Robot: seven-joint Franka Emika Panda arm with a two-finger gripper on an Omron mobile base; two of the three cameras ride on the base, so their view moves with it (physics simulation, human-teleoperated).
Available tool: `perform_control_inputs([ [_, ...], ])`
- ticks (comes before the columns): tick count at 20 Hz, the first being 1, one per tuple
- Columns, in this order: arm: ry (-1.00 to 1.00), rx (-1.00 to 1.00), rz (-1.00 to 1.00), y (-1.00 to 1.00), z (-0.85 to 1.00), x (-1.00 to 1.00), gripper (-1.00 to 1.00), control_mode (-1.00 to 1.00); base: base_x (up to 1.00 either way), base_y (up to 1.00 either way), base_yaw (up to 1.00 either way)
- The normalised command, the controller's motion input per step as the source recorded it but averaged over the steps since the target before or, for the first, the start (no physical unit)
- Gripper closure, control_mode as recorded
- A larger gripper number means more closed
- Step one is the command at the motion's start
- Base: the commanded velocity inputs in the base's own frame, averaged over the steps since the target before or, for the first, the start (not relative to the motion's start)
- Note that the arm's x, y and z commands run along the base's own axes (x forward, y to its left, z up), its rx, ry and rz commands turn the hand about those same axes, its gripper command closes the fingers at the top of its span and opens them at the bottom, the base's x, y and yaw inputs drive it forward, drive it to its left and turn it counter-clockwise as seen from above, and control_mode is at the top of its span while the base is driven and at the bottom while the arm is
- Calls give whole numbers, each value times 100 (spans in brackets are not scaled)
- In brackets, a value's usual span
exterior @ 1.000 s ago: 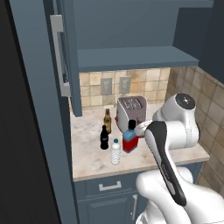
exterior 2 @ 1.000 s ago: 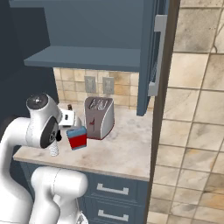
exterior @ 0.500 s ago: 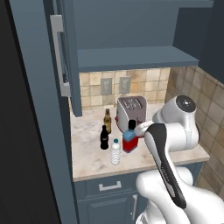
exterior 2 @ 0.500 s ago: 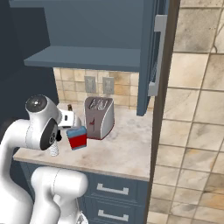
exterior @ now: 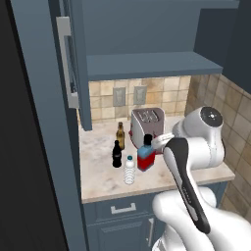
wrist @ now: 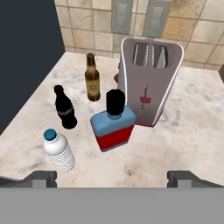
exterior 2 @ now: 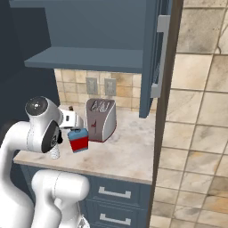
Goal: Sort all alcoholic drinks to one cabinet, and non-alcoholic drinks to the other.
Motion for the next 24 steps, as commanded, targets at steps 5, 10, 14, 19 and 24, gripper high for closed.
perform_control_inputs([
  [5, -7, 1, 0, 0, 0, 0, -100, -100, 0, 0, 0],
  [10, -2, 1, 0, 0, -1, 17, -100, -100, 0, 0, 0],
  [14, 0, 2, 0, 0, -4, 34, -100, -100, 0, 0, 0],
  [19, 0, 2, 0, 0, -5, 33, -100, -100, 0, 0, 0],
  [24, 0, 0, 0, 0, -11, 27, -100, -100, 0, 0, 0],
])
